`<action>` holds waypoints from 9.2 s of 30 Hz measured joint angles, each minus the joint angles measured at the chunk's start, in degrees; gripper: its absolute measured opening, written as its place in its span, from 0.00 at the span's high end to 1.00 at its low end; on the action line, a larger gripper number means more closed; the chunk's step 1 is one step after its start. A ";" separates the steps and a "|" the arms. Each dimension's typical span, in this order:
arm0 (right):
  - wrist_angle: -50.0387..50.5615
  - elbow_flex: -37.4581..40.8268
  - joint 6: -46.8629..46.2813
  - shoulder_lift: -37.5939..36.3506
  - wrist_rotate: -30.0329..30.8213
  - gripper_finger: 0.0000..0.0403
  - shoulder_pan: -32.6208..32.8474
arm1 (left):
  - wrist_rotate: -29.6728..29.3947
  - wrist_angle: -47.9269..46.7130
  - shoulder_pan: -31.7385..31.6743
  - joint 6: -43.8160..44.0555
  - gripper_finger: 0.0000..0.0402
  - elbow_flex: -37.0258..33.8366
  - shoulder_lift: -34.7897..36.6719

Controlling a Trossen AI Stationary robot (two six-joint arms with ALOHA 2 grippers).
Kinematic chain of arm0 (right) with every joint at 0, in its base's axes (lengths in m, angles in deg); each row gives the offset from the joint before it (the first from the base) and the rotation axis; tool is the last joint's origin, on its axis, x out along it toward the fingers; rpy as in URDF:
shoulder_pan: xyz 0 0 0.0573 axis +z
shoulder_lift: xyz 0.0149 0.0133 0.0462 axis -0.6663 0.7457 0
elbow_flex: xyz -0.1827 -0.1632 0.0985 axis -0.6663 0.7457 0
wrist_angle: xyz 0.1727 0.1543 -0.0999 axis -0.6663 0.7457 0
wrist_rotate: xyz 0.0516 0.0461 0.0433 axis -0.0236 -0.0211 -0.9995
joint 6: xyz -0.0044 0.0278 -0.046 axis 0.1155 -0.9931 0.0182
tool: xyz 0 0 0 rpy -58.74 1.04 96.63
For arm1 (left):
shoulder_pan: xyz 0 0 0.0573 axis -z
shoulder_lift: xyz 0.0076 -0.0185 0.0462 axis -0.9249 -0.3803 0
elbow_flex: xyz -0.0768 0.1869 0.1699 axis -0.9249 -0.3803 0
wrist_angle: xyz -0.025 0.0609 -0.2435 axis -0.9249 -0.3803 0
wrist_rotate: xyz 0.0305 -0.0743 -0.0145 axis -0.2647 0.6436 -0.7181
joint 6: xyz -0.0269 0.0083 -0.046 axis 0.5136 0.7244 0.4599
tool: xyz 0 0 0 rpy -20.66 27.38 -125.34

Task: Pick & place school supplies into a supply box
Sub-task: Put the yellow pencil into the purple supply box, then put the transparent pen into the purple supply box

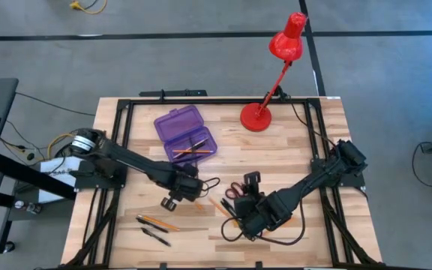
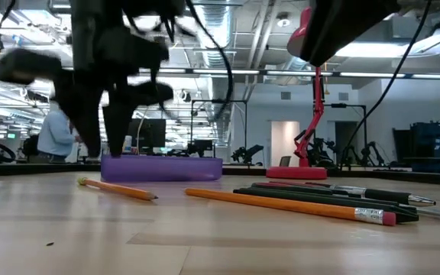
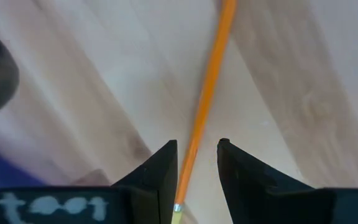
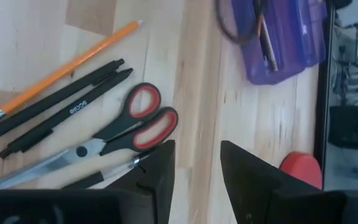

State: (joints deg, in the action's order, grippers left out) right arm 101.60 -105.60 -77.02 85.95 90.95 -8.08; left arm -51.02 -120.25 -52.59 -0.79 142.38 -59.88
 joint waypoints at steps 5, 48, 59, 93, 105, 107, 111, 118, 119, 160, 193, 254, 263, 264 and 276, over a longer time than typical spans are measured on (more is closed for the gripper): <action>-0.02 0.04 -1.22 0.00 0.26 0.70 1.12 | 0.61 -0.13 -0.47 -0.62 0.75 -0.02 -3.93; 2.28 0.04 -5.78 0.02 6.47 0.70 3.69 | -23.74 6.04 8.36 23.86 0.99 -6.37 -5.36; 3.96 0.04 -5.73 0.02 10.97 0.70 3.65 | -38.45 -4.90 20.04 51.42 0.99 -6.43 -5.54; 4.01 0.04 -5.72 0.02 13.32 0.70 0.19 | -45.42 -8.70 -9.77 36.62 0.99 3.10 -5.24; 4.69 0.04 -5.72 0.02 13.39 0.70 -0.55 | -40.33 -6.03 -16.56 31.76 0.88 3.13 -5.17; 4.67 0.04 -5.72 0.02 13.40 0.70 -1.02 | -40.86 -6.02 -16.24 31.25 0.85 3.13 -5.17; 4.69 0.04 -5.72 0.02 13.45 0.70 -1.81 | -42.67 -6.03 -15.14 30.23 0.79 3.13 -5.15; 4.21 0.69 -7.35 0.02 13.28 0.70 -2.82 | -43.98 -6.05 -12.01 30.22 0.73 3.13 -4.59; 4.10 1.33 -7.93 0.02 12.84 0.70 -3.11 | -43.98 -6.03 -11.02 30.21 0.73 3.13 -4.18; -6.41 9.07 -38.48 2.67 -19.56 0.61 -9.43 | -59.57 -15.67 33.83 55.99 0.73 0.63 17.49; -16.29 17.38 -30.95 6.32 -29.87 0.79 -11.75 | -62.07 -16.81 33.83 57.65 0.73 0.63 17.45; -34.27 17.72 16.48 6.99 21.10 0.97 -15.64 | -42.64 -30.77 33.83 72.30 0.73 0.63 17.45; -55.86 17.62 37.72 6.94 20.35 0.96 -18.52 | -36.53 -31.55 34.05 74.73 0.73 0.63 17.45; -58.70 17.62 40.48 6.91 19.66 0.96 -19.08 | -36.28 -31.91 34.24 75.34 0.73 0.63 17.45; -68.55 11.21 52.85 6.84 5.89 0.96 -27.57 | -37.92 -32.30 36.82 78.62 0.73 0.63 17.45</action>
State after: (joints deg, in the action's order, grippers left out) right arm 33.05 -94.39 -24.17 92.79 96.84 -35.65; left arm -88.94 -152.55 -15.78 77.83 143.01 -42.44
